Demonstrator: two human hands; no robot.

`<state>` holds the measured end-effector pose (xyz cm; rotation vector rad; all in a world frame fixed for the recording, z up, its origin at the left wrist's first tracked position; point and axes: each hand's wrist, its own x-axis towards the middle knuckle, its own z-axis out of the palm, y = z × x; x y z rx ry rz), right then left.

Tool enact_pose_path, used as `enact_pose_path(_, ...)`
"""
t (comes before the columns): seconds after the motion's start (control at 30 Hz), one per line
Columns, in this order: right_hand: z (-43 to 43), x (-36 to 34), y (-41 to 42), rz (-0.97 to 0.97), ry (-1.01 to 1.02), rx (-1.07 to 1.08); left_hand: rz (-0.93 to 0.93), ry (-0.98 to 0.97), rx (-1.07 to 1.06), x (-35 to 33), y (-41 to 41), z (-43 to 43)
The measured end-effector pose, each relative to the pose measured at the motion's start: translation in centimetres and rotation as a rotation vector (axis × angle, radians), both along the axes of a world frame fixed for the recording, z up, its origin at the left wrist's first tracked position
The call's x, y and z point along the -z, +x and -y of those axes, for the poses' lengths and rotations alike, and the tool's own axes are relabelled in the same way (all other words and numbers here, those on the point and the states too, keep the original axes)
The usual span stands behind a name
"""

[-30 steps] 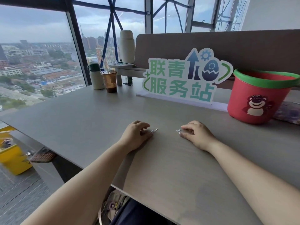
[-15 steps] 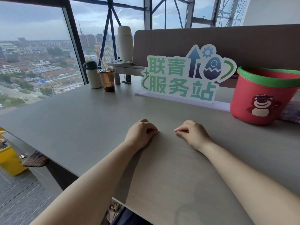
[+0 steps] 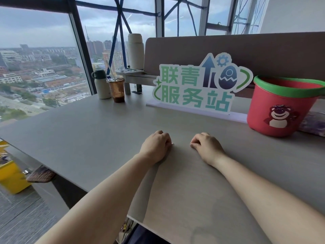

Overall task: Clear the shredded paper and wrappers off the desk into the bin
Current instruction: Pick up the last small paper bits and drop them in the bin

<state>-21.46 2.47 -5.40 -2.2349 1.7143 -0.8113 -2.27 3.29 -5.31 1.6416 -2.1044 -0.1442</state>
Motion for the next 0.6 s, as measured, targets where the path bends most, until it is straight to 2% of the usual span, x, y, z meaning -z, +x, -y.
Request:
enact_pose_path(0.1, 0.3, -0.1, -0.4, 0.087, 0.031, 0.021, -0.018, 0.028, 0.002, -0.1, 0.0, 0.1)
enact_pose_path(0.3, 0.4, -0.4, -2.2, 0.272, 0.087, 0.072, -0.191, 0.033, -0.039, -0.6, 0.6, 0.0)
enact_pose_path(0.6, 0.1, -3.5, -4.3, 0.316, 0.064, 0.064, -0.149, -0.059, 0.02, -4.0, -0.3, 0.5)
